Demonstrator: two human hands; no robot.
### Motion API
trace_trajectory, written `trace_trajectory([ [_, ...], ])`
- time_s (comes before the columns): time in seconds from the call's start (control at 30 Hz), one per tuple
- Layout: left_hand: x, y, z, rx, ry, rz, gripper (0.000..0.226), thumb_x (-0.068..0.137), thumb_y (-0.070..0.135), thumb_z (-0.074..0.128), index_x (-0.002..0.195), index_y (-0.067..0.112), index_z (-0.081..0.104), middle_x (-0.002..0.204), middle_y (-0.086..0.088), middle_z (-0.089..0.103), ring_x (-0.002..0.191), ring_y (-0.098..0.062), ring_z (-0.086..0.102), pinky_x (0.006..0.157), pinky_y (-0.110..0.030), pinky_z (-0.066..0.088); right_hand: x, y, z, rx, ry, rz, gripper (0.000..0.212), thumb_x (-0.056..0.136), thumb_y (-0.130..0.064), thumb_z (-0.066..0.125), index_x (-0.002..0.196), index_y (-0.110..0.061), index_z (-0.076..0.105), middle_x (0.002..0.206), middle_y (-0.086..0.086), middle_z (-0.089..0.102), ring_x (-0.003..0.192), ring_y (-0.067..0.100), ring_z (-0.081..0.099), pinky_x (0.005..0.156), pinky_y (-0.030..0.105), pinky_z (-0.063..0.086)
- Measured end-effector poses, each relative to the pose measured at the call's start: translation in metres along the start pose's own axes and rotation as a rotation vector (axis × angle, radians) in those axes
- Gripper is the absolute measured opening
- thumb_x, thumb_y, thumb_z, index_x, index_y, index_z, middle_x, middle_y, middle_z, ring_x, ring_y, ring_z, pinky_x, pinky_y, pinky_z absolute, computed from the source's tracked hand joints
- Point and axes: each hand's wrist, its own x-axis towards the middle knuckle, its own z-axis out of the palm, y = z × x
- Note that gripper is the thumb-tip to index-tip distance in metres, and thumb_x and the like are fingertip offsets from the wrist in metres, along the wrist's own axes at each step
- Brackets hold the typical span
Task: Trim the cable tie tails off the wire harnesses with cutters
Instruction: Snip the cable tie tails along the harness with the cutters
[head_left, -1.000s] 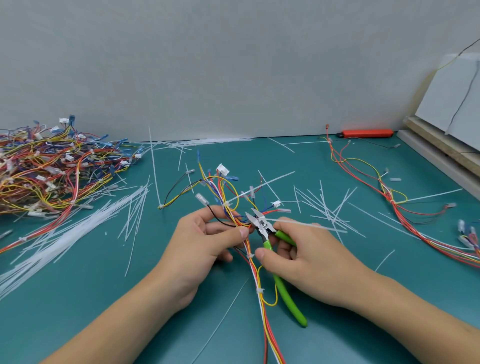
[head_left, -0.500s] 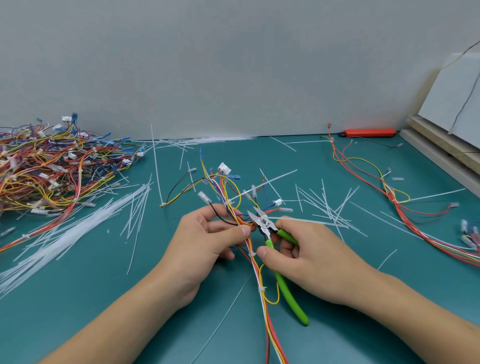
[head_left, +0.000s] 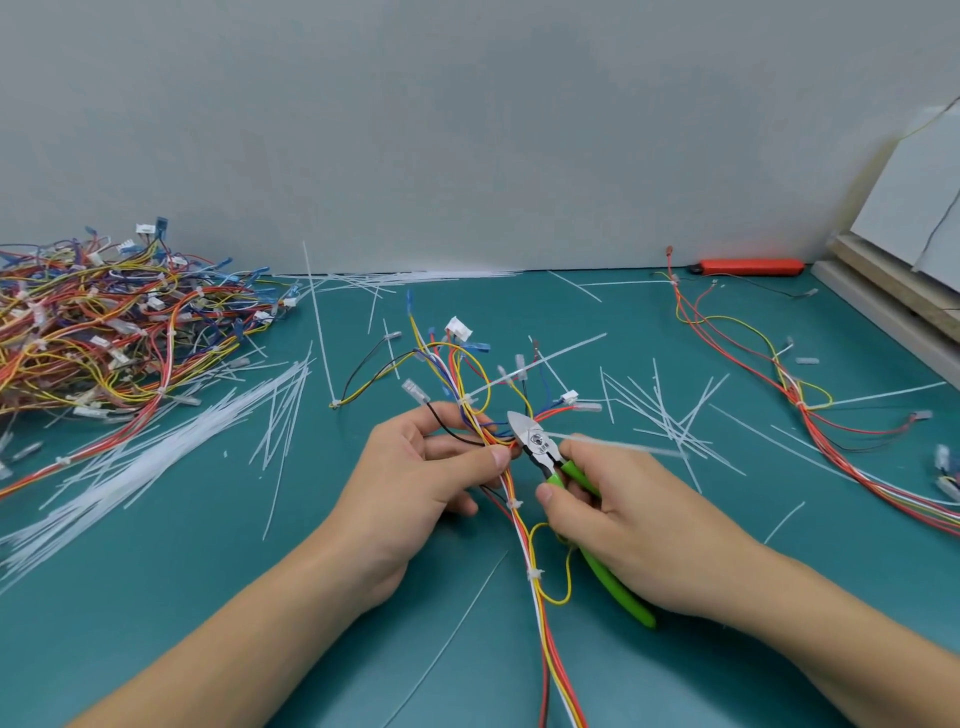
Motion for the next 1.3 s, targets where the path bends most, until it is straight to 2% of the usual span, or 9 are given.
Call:
trace_trajectory([
  [0.07, 0.0003, 0.0001, 0.0000, -0.001, -0.002, 0.000, 0.037, 0.071, 0.016, 0.082, 0.103, 0.012, 0.064, 0.095, -0.013, 0.079, 0.072, -0.021, 0.072, 0.049, -0.022, 0.047, 0.0002, -0.0005, 0.0008, 0.006, 0.000, 0.007, 0.033, 0.099, -0.039, 0.056, 0.078, -0.017, 0.042, 0.073, 0.001, 0.052, 0.058, 0.010, 0.037, 0.057, 0.026, 0.035],
  [0.2, 0.0001, -0.0001, 0.0004, -0.005, -0.005, 0.000, 0.036, 0.071, 0.016, 0.082, 0.102, 0.012, 0.064, 0.095, -0.014, 0.079, 0.073, -0.023, 0.072, 0.050, -0.022, 0.048, 0.0003, 0.0003, 0.0016, 0.017, 0.013, 0.004, 0.033, 0.097, -0.040, 0.056, 0.076, -0.019, 0.041, 0.066, -0.007, 0.048, 0.059, 0.011, 0.038, 0.058, 0.028, 0.037],
  [0.33, 0.0006, 0.0001, 0.0008, 0.014, -0.010, 0.003, 0.038, 0.071, 0.017, 0.082, 0.104, 0.010, 0.065, 0.097, -0.013, 0.079, 0.073, -0.021, 0.072, 0.051, -0.022, 0.048, 0.0017, 0.0017, -0.0031, 0.077, 0.047, 0.004, 0.031, 0.092, -0.039, 0.066, 0.075, -0.018, 0.050, 0.073, 0.005, 0.056, 0.063, 0.020, 0.047, 0.065, 0.040, 0.045],
  [0.47, -0.0002, 0.0001, 0.0009, 0.022, -0.011, 0.004, 0.036, 0.072, 0.017, 0.083, 0.103, 0.010, 0.066, 0.096, -0.013, 0.079, 0.073, -0.020, 0.071, 0.052, -0.022, 0.048, -0.0007, 0.0031, -0.0013, 0.054, 0.084, 0.000, 0.040, 0.078, -0.065, 0.060, 0.078, -0.026, 0.054, 0.072, -0.003, 0.058, 0.063, 0.008, 0.048, 0.060, 0.028, 0.043],
  [0.53, -0.0006, 0.0000, 0.0003, 0.024, -0.012, 0.003, 0.032, 0.074, 0.013, 0.084, 0.102, 0.010, 0.067, 0.095, -0.013, 0.079, 0.072, -0.020, 0.071, 0.052, -0.022, 0.048, -0.0006, 0.0034, 0.0006, 0.045, 0.095, -0.007, 0.040, 0.077, -0.068, 0.059, 0.079, -0.027, 0.055, 0.071, -0.005, 0.059, 0.064, 0.008, 0.050, 0.059, 0.025, 0.042],
  [0.87, -0.0008, 0.0009, 0.0016, 0.021, -0.008, 0.004, 0.032, 0.071, 0.017, 0.082, 0.099, 0.012, 0.067, 0.093, -0.013, 0.079, 0.072, -0.019, 0.071, 0.051, -0.022, 0.048, 0.0012, 0.0051, 0.0008, 0.035, 0.104, -0.009, 0.033, 0.079, -0.063, 0.060, 0.077, -0.031, 0.053, 0.066, -0.005, 0.055, 0.060, 0.007, 0.046, 0.057, 0.021, 0.039],
  [1.03, -0.0007, 0.0006, 0.0018, 0.026, -0.010, 0.004, 0.034, 0.071, 0.017, 0.082, 0.101, 0.011, 0.067, 0.095, -0.012, 0.079, 0.072, -0.019, 0.071, 0.052, -0.022, 0.048, 0.0016, 0.0040, 0.0008, 0.036, 0.074, 0.005, 0.031, 0.089, -0.048, 0.067, 0.074, -0.025, 0.051, 0.062, -0.009, 0.049, 0.059, 0.008, 0.043, 0.056, 0.022, 0.037],
  [1.2, 0.0000, 0.0009, 0.0012, 0.022, -0.007, 0.002, 0.036, 0.072, 0.018, 0.082, 0.103, 0.010, 0.066, 0.098, -0.012, 0.079, 0.073, -0.021, 0.072, 0.052, -0.023, 0.048, 0.0032, -0.0004, -0.0003, -0.023, -0.002, 0.032, 0.034, 0.098, -0.040, 0.054, 0.081, -0.011, 0.046, 0.070, 0.008, 0.058, 0.058, 0.013, 0.036, 0.059, 0.038, 0.040],
  [1.3, 0.0001, 0.0009, 0.0018, 0.018, -0.011, 0.002, 0.036, 0.072, 0.018, 0.082, 0.103, 0.011, 0.065, 0.099, -0.012, 0.079, 0.074, -0.020, 0.072, 0.052, -0.023, 0.048, 0.0016, -0.0032, -0.0024, -0.056, -0.025, 0.042, 0.035, 0.101, -0.040, 0.050, 0.084, -0.010, 0.046, 0.073, 0.009, 0.060, 0.061, 0.021, 0.039, 0.063, 0.042, 0.041],
])
